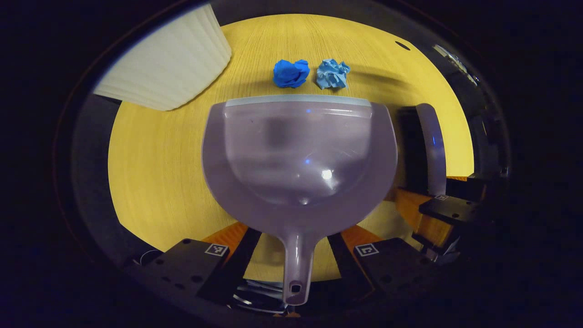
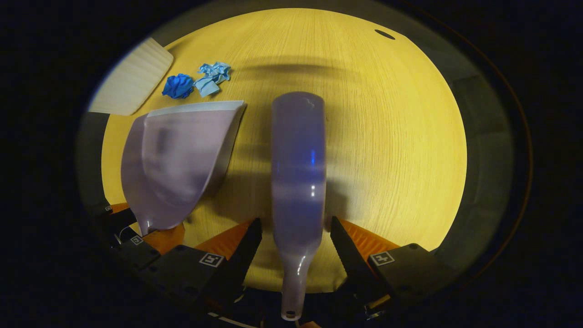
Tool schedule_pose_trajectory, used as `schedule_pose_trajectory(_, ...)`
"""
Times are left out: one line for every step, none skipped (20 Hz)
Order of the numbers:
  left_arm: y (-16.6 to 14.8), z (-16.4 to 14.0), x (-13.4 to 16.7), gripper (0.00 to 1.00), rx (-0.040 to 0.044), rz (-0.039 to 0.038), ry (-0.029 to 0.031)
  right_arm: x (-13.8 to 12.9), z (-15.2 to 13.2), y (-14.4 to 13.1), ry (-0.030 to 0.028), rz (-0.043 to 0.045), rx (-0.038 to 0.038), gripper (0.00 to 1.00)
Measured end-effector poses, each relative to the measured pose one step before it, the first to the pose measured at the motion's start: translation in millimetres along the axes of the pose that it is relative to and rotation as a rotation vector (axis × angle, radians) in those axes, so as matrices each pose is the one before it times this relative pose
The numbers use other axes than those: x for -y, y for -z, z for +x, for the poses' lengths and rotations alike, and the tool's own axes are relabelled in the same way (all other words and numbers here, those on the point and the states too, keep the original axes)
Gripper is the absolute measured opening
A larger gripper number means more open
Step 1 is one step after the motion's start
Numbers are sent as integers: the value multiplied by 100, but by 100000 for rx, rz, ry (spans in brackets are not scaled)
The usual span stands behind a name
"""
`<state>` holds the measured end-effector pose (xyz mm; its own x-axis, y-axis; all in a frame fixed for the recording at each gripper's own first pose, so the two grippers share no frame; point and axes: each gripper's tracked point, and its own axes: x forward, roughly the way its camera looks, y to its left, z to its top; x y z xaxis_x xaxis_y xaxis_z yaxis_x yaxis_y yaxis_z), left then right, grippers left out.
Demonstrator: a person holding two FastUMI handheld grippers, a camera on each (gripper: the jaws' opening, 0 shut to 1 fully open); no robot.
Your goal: Pick up the small broom and dustpan from the desktop, sweep the trash into the dustpan with the broom, and then empty the trash into the garbage bin.
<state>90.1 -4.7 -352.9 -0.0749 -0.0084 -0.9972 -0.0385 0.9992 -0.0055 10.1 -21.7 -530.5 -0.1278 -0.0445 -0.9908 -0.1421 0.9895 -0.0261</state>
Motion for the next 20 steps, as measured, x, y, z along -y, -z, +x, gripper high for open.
schedule_pose_trajectory(-311, 83, 17, 83, 533, 1605, 637, 56, 69, -51, 585, 375, -179, 99)
schedule_pose_trajectory(-129, 48, -275, 83, -740, 1006, -1851, -87, 50, -164, 172, 202, -377, 99)
schedule_pose_trajectory(-137, 138, -92, 84, -204, 736, -865, -104, -83, -25, 105, 14, -515, 99)
schedule_pose_trajectory(-283, 278, 169, 84, 100, 6, 342, -38, -39, -146, 121, 62, -475, 99)
schedule_pose_trajectory(31, 118, 14, 84, -380, 228, 282, -225, 195, 164, -180, -3, -852, 91)
schedule_pose_trajectory(141, -181, 293, 84, -201, -335, 1992, -92, -165, -57, 34, -263, -473, 89)
schedule_pose_trajectory(128, 385, 385, 72, -21, -506, 1366, -157, -43, 42, 118, -379, -406, 77)
schedule_pose_trajectory(-97, 98, 238, 63, 460, 171, 287, -237, 260, 84, -39, 394, -61, 77)
schedule_pose_trajectory(313, -26, 206, 52, -308, 789, 259, -239, -163, 161, -58, -130, -105, 66)
schedule_pose_trajectory(129, 283, 68, 48, -812, 1350, -312, -116, -193, -24, -116, -823, 55, 46)
schedule_pose_trajectory(116, -326, -63, 36, -307, 358, -115, 70, 120, 70, -274, 163, -628, 49)
schedule_pose_trajectory(23, 89, 21, 35, -1041, -10, 117, 87, -27, -77, -310, 74, -444, 48)
schedule_pose_trajectory(-120, -145, 173, 31, -393, -347, 245, 33, -58, 174, -269, 204, -847, 39)
schedule_pose_trajectory(-1, 170, 41, 30, -242, 807, 89, 30, 86, 109, 284, 201, -110, 45)
schedule_pose_trajectory(15, 15, -65, 31, 107, 540, 224, 25, -74, 45, -380, -656, 299, 41)
schedule_pose_trajectory(-65, 4, 2, 29, 237, 1346, 254, -2, -221, 185, -616, -1651, -366, 32)
schedule_pose_trajectory(200, 70, -99, 28, -229, 2501, 392, -116, 48, 288, -795, -2806, -896, 33)
schedule_pose_trajectory(110, 122, -123, 28, 7, 3428, -308, 128, -91, 189, -394, -2241, -308, 39)
schedule_pose_trajectory(444, 149, -394, 27, -312, 3445, -1095, 71, -256, -48, -765, -2114, 643, 29)
schedule_pose_trajectory(517, 306, -328, 26, -99, 3000, -887, 104, -331, -226, -682, -1447, 976, 29)
